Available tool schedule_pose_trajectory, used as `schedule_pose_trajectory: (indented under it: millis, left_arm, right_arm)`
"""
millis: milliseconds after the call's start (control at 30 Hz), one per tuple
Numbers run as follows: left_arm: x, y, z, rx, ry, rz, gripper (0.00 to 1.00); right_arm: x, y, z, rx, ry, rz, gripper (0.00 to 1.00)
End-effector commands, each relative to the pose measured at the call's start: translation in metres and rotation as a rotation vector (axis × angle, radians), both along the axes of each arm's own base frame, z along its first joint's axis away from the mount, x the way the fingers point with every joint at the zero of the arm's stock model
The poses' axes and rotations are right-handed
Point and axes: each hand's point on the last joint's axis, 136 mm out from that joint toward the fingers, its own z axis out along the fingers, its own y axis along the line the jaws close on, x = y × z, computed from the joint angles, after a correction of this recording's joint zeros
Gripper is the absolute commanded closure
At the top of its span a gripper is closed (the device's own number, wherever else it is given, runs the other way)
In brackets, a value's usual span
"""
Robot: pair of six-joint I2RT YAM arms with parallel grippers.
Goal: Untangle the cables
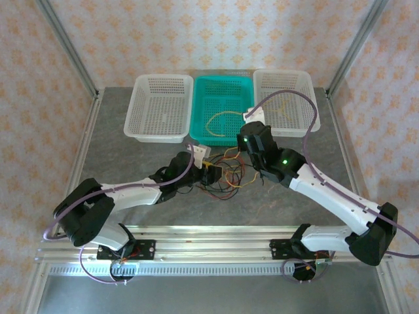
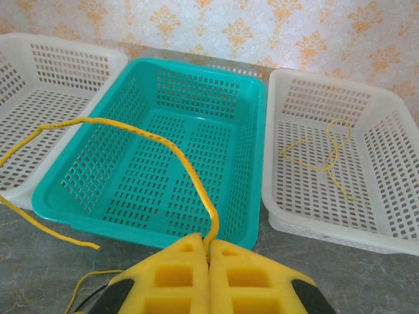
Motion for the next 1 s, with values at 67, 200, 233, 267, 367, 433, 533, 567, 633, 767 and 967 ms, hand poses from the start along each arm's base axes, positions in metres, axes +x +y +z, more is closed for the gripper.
schedule_pose_trajectory:
  millis: [67, 200, 233, 267, 367, 433, 533, 567, 633, 767, 967]
  left_arm:
    - [0.013, -0.016, 0.02, -0.03, -0.067, -0.022, 0.57]
    - [0.014, -0.016, 0.014, -0.016, -0.058, -0.025, 0.75]
    - [0.014, -0.015, 0.012, -0.008, -0.056, -0.02, 0.79]
    - [0.014, -0.014, 0.01, 0.0, -0.056, -0.017, 0.83]
    - [0.014, -0.008, 0.006, 0.028, -0.054, 0.0, 0.9]
    - [0.014, -0.002, 0.003, 0.046, -0.051, 0.02, 0.95]
    - [0.015, 0.007, -0.003, 0.073, -0.042, 0.056, 0.99]
    - [0.015, 0.01, -0.005, 0.079, -0.037, 0.067, 1.0]
    - [0.015, 0.017, -0.011, 0.095, -0.026, 0.094, 1.0]
    - [0.017, 0.03, -0.02, 0.126, -0.005, 0.148, 1.0]
    - [0.016, 0.041, -0.029, 0.168, 0.01, 0.185, 1.0]
  right_arm:
    - [-0.004, -0.001, 0.014, 0.024, -0.017, 0.0, 1.0]
    - [-0.004, -0.005, 0.012, 0.009, -0.015, -0.016, 1.0]
    - [-0.008, -0.011, 0.021, 0.026, -0.035, -0.023, 1.0]
    - [-0.008, -0.013, 0.021, 0.023, -0.038, -0.028, 1.0]
    - [-0.009, -0.019, 0.021, 0.001, -0.038, -0.053, 1.0]
    - [-0.009, -0.025, 0.02, -0.019, -0.039, -0.076, 1.0]
    - [-0.011, -0.034, 0.02, -0.041, -0.04, -0.107, 1.0]
    - [-0.012, -0.037, 0.021, -0.044, -0.042, -0.115, 1.0]
    - [-0.013, -0.045, 0.021, -0.059, -0.042, -0.138, 1.0]
    - [-0.016, -0.067, 0.022, -0.097, -0.04, -0.204, 1.0]
    - [-0.025, -0.107, 0.027, -0.117, -0.05, -0.346, 1.0]
